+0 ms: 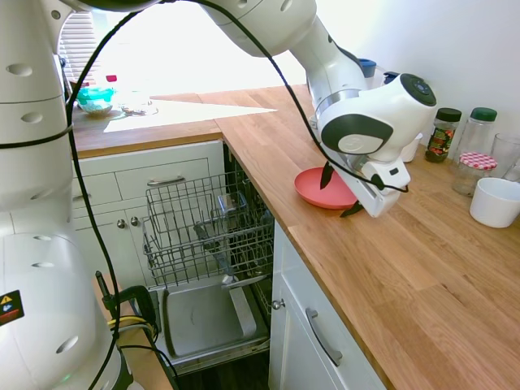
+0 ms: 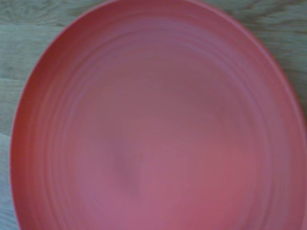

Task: Put the plate in the dishwasher

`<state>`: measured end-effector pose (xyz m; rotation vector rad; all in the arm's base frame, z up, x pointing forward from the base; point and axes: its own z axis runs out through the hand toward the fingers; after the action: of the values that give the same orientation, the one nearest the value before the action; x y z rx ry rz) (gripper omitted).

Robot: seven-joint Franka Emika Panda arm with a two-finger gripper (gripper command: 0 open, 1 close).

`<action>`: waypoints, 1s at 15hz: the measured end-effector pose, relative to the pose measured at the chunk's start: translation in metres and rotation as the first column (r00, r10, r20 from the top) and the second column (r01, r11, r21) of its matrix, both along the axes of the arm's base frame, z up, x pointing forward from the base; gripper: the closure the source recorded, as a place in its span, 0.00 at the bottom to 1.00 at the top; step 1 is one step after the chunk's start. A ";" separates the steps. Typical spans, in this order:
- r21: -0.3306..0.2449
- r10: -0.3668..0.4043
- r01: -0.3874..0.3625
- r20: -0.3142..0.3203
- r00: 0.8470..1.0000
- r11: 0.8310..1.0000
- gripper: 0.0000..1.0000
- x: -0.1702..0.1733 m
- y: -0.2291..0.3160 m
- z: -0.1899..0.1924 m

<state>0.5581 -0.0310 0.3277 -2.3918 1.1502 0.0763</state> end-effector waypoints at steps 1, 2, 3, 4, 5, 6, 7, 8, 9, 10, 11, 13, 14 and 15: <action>0.003 -0.003 0.003 -0.002 1.000 1.000 1.00 0.001 0.003 0.000; 0.005 -0.008 0.008 -0.005 1.000 1.000 1.00 0.002 0.004 0.000; 0.006 -0.015 0.015 -0.008 1.000 1.000 1.00 0.003 0.005 0.000; 0.008 -0.023 0.023 -0.012 1.000 1.000 1.00 0.004 0.005 -0.001; 0.008 -0.032 0.032 -0.015 0.999 0.999 1.00 0.004 0.004 -0.002; 0.009 -0.042 0.042 -0.019 0.999 0.999 1.00 0.004 0.003 -0.003; 0.009 -0.051 0.051 -0.022 0.998 0.999 1.00 0.004 0.001 -0.004; 0.008 -0.059 0.060 -0.024 0.998 0.998 1.00 0.004 -0.001 -0.005; 0.006 -0.067 0.068 -0.026 0.997 0.998 1.00 0.003 -0.003 -0.006; 0.005 -0.075 0.075 -0.028 0.997 0.997 1.00 0.003 -0.005 -0.007; 0.004 -0.082 0.082 -0.029 0.996 0.997 1.00 0.002 -0.007 -0.008; -0.002 -0.096 0.096 -0.035 0.995 0.995 1.00 0.001 -0.010 -0.009; -0.009 -0.103 0.103 -0.037 0.994 0.995 1.00 0.001 -0.011 -0.010; -0.016 -0.106 0.105 -0.038 0.994 0.994 1.00 0.001 -0.011 -0.010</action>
<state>0.5586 -0.0419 0.3176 -2.3465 1.2969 0.0803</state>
